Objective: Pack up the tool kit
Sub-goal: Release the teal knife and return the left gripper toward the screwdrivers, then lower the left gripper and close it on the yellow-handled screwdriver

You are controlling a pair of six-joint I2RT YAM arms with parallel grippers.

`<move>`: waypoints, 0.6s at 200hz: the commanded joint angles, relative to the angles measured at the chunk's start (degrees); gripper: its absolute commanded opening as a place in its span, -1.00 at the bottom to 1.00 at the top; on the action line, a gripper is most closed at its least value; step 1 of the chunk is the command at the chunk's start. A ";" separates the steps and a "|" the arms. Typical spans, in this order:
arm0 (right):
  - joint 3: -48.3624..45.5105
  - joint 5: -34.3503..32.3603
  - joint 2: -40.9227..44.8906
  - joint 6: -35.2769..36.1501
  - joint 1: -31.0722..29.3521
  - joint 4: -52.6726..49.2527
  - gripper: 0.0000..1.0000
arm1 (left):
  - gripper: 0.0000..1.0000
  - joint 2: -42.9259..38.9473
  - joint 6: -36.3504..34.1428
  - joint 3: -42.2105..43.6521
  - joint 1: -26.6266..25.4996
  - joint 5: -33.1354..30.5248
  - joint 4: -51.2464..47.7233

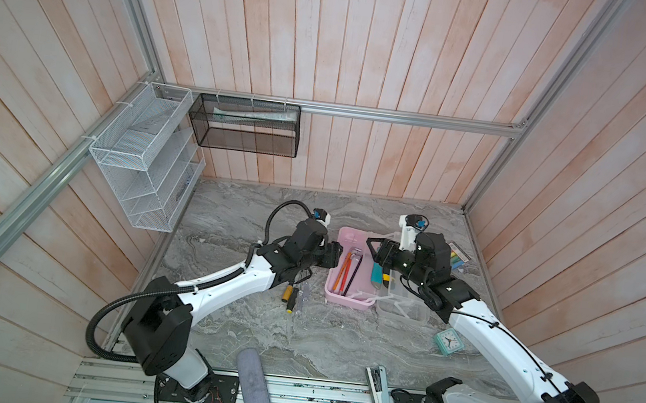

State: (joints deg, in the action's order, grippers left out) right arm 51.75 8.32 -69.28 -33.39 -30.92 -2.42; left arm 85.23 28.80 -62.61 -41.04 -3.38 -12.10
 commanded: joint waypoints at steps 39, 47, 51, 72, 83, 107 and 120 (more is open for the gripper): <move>2.00 -3.34 -10.33 -3.35 -12.72 0.75 0.09 | 0.32 -7.79 -2.08 14.38 5.55 -6.35 -7.12; 1.75 -3.14 -10.97 -3.85 -13.47 1.02 0.09 | 0.31 -7.76 -2.17 15.16 5.87 -6.63 -7.22; 1.37 -3.14 -11.17 -4.21 -13.82 1.36 0.08 | 0.30 -7.63 -2.33 15.48 6.01 -6.64 -7.31; 0.04 -2.63 -11.92 -6.21 -14.52 3.12 0.08 | 0.26 -6.18 -2.87 16.94 6.23 -5.35 -5.85; -0.07 -2.52 -12.19 -6.58 -14.75 3.46 0.08 | 0.23 -4.82 -2.92 17.25 6.23 -4.73 -5.23; -0.32 -2.84 -12.36 -7.12 -14.96 3.83 0.08 | 0.17 -1.74 -2.58 16.74 6.23 -4.51 -5.40; -0.57 -3.06 -12.37 -7.26 -14.95 3.91 0.08 | 0.13 -0.65 -2.24 16.67 6.23 -4.96 -5.42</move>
State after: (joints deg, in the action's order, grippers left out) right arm 52.25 6.22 -80.90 -39.35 -45.45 0.14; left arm 82.46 26.68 -46.04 -34.92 -7.88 -18.15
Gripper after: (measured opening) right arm 0.538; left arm 0.575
